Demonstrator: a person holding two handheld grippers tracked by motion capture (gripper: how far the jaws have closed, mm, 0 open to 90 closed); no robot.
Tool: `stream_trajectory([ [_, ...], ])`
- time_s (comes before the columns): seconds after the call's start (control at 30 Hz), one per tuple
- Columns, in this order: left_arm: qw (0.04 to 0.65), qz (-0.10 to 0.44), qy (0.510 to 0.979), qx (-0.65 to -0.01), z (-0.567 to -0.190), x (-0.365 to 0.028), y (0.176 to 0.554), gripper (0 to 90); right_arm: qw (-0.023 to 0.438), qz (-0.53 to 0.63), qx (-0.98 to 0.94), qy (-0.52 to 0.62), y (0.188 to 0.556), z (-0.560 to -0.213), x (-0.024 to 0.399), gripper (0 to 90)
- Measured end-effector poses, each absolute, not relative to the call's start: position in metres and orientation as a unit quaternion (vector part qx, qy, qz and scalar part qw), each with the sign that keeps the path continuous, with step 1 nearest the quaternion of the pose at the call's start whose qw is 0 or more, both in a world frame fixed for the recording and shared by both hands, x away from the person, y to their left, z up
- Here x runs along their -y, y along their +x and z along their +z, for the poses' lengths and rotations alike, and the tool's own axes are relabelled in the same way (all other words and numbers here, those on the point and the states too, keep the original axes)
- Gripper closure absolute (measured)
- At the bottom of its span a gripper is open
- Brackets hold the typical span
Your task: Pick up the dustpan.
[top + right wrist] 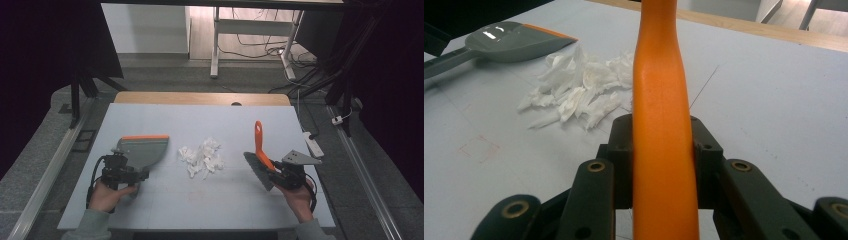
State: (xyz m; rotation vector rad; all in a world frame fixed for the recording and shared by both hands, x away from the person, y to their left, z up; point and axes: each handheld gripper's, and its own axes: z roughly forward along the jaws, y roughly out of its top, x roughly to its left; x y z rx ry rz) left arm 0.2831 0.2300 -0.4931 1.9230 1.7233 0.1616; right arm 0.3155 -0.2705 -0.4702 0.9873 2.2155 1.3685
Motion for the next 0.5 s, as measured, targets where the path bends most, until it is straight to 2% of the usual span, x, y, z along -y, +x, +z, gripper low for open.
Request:
stream_trajectory([
  [0.17,0.271,0.056,0.708,-0.65,-0.5,-0.231,0.286,15.4,0.178,0.482,-0.785,0.347,0.315,-0.471,0.269,70.1],
  [0.5,0.264,0.05,0.706,-0.656,-0.514,-0.228,0.293,24.5,0.178,0.478,-0.787,0.346,0.315,-0.472,0.267,70.1],
])
